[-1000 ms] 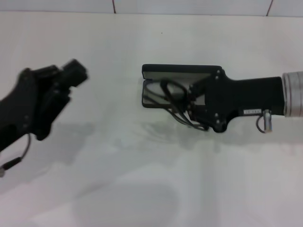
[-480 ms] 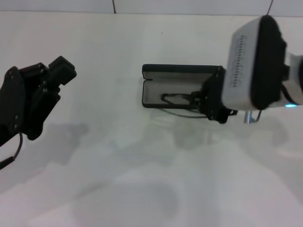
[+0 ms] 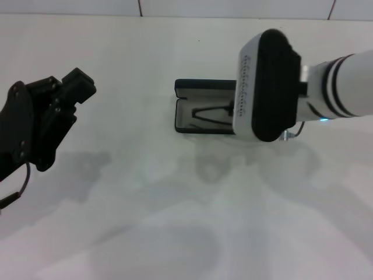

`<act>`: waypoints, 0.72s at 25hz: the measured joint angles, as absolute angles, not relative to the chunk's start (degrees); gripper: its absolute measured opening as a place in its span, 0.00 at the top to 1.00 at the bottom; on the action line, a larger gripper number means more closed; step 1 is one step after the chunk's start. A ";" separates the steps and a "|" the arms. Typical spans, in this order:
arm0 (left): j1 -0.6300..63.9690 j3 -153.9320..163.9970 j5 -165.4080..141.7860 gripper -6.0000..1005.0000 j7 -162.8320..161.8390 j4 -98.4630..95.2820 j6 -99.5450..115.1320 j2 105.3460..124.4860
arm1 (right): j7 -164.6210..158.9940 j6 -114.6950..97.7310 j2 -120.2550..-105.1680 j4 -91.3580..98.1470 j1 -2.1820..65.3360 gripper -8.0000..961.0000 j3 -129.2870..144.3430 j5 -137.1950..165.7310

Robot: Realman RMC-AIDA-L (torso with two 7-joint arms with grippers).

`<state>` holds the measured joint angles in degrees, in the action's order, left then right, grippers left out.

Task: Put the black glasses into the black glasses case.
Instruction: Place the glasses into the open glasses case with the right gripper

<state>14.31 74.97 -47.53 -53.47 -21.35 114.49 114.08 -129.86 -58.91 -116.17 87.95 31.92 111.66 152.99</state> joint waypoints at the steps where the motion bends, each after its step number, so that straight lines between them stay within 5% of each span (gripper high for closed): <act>1: 14.32 74.97 -47.52 0.94 -53.47 -21.34 114.46 114.17 | -129.88 -58.31 -116.17 87.08 32.34 0.88 112.11 153.07; 18: 14.39 74.97 -47.45 0.94 -53.44 -21.36 114.34 114.46 | -131.77 -47.99 -116.19 79.48 34.17 0.88 115.89 156.35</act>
